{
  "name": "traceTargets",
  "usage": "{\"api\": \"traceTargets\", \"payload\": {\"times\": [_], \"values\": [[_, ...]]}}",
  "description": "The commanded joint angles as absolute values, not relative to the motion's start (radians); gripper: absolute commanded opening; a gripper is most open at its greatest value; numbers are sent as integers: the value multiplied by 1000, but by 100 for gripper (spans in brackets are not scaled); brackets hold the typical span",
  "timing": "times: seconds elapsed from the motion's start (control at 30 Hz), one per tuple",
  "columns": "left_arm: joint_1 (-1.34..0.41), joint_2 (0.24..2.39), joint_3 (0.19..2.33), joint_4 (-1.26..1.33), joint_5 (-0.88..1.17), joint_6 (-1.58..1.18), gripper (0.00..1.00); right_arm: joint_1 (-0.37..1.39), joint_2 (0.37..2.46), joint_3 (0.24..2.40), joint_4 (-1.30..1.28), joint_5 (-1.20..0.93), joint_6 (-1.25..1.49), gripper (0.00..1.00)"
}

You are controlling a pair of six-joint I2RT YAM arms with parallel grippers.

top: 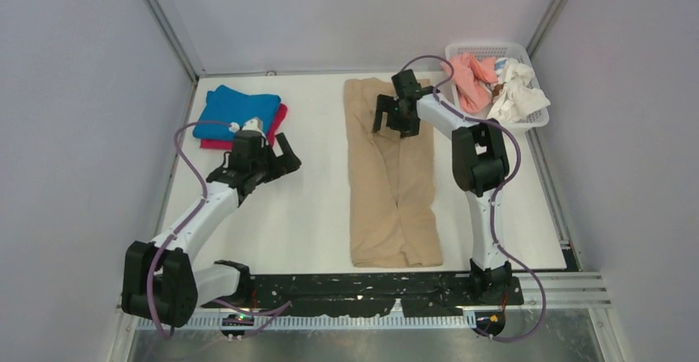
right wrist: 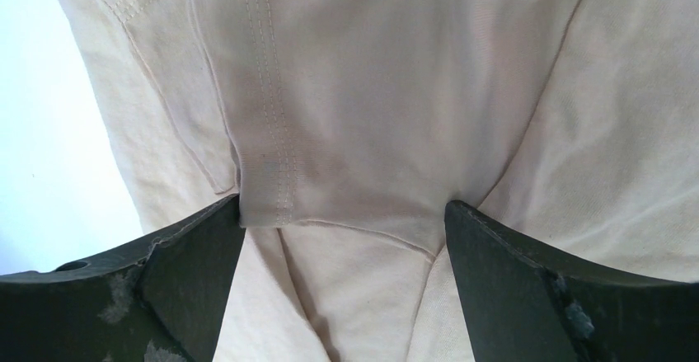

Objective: Fold and stack the t-shirts
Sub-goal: Rotate the tshirt 90 degrees, then grab the bottom of the folded rectangular tshirt with both arms

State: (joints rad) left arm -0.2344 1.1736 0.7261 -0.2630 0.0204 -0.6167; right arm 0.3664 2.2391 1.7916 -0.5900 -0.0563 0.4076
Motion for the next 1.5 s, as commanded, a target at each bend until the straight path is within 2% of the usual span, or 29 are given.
{"api": "traceTargets", "payload": {"times": [0.0,0.27,0.43,0.63,0.8,1.0,1.17,1.37,1.47], "values": [[-233,1207,781,-197,86,-606,100,341,2303,1865,-605,-107,467,95],[-233,1229,779,-146,285,-613,99,353,2349,1977,-553,-105,537,95],[-258,1251,722,-64,565,-634,100,374,2201,1943,-559,-14,486,95],[-468,1209,632,-123,472,-673,100,423,1842,1625,-523,136,440,95],[-691,1152,597,-216,300,-718,99,451,1451,1146,-458,215,511,95],[-828,1187,585,-218,167,-805,94,452,1071,729,-473,199,532,95],[-931,1293,665,-237,166,-807,92,452,848,539,-608,204,543,95],[-1062,1432,672,-238,116,-863,84,454,610,394,-698,-46,698,95],[-1103,1499,669,-212,121,-909,74,454,528,352,-718,-18,784,95]]}}
